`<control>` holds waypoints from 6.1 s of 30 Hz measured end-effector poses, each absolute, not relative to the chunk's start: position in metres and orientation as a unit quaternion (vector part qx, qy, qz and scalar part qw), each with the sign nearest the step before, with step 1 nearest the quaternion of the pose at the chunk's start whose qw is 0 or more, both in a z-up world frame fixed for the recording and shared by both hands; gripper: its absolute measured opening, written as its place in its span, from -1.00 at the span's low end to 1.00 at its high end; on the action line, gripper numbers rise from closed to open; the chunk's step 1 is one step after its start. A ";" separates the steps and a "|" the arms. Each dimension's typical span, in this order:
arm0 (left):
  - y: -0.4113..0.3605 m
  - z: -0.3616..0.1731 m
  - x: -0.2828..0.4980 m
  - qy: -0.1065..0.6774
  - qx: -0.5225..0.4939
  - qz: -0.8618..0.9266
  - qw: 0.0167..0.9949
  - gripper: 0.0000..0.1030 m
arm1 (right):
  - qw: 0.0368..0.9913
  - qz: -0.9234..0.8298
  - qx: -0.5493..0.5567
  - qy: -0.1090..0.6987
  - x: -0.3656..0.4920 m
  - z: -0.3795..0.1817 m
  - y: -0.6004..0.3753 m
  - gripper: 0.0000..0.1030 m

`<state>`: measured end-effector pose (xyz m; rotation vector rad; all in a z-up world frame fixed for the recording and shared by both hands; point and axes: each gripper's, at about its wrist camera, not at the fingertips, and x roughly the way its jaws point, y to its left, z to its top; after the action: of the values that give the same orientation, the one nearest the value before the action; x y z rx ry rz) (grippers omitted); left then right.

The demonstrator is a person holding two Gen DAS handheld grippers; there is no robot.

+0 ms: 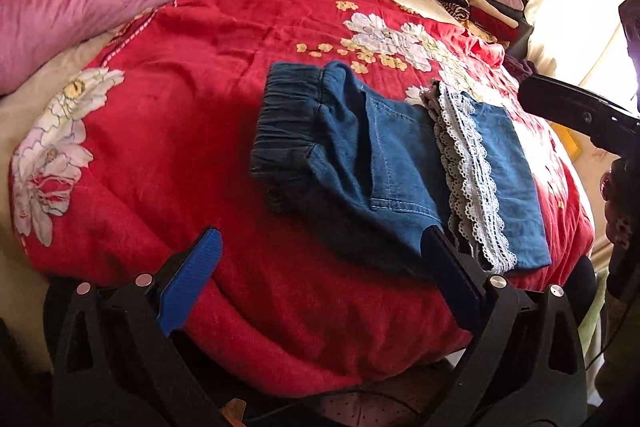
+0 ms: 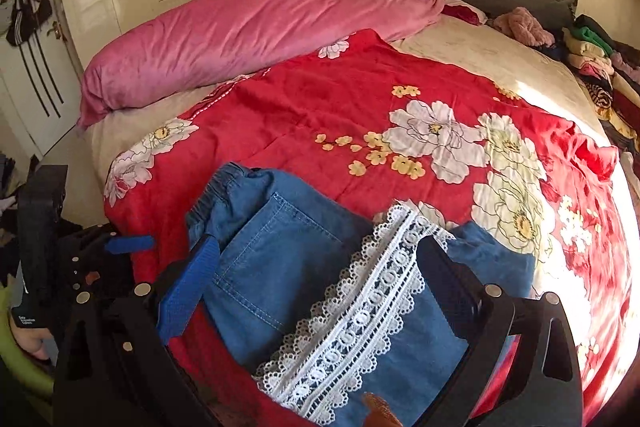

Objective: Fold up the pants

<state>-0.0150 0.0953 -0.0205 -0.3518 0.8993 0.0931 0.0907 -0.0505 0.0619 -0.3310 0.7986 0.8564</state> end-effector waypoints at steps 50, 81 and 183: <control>0.069 -0.020 0.028 0.411 -0.205 -0.044 0.887 0.81 | 0.711 0.562 0.006 0.423 0.154 0.046 -0.054 -0.34; -0.077 -0.020 0.041 0.449 -0.103 -0.212 0.862 0.81 | 0.750 0.413 0.107 0.505 0.153 -0.019 -0.172 -0.21; 0.007 0.003 0.101 0.415 -0.076 -0.058 0.905 0.59 | 0.858 0.273 0.054 0.433 0.059 0.012 -0.222 0.07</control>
<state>0.1013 0.0075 0.0031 -0.1576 0.8567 -0.1208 0.0591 -0.2215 0.0116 0.1133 0.9091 0.5728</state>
